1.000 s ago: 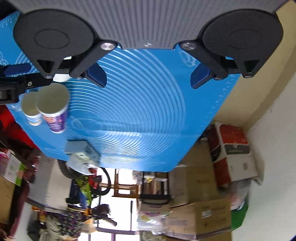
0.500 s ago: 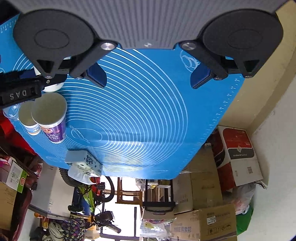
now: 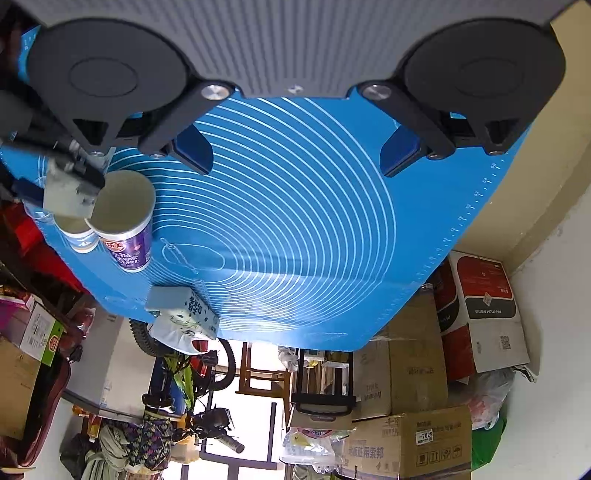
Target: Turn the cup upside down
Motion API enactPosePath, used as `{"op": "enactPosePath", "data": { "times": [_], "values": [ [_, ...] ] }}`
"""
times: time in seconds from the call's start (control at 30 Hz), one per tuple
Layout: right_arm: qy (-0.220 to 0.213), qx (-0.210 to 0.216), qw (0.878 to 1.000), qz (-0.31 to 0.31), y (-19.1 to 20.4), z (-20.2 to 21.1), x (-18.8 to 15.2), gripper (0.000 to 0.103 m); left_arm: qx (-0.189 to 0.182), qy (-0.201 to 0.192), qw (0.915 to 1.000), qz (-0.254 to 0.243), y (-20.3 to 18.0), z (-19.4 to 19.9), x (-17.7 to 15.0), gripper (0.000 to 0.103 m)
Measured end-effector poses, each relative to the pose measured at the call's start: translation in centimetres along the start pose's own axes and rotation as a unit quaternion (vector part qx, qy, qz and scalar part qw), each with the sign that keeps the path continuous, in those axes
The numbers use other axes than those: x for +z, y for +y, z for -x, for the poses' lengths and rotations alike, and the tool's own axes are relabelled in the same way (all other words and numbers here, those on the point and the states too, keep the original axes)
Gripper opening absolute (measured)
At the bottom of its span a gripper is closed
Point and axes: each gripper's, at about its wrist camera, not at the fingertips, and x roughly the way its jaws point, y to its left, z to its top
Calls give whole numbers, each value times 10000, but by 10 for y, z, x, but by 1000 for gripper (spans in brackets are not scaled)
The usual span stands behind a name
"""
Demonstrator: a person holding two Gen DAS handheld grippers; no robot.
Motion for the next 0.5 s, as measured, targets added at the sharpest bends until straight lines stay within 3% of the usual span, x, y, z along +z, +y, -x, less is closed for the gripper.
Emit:
{"op": "enactPosePath", "data": {
  "times": [0.23, 0.5],
  "values": [
    [-407, 29, 9980, 492, 10, 26, -24, 64, -27, 35, 9999, -126, -9, 1, -7, 96],
    [-97, 165, 9987, 478, 12, 45, -33, 62, -214, 107, 9995, -218, -21, 4, -16, 96]
  ]
}}
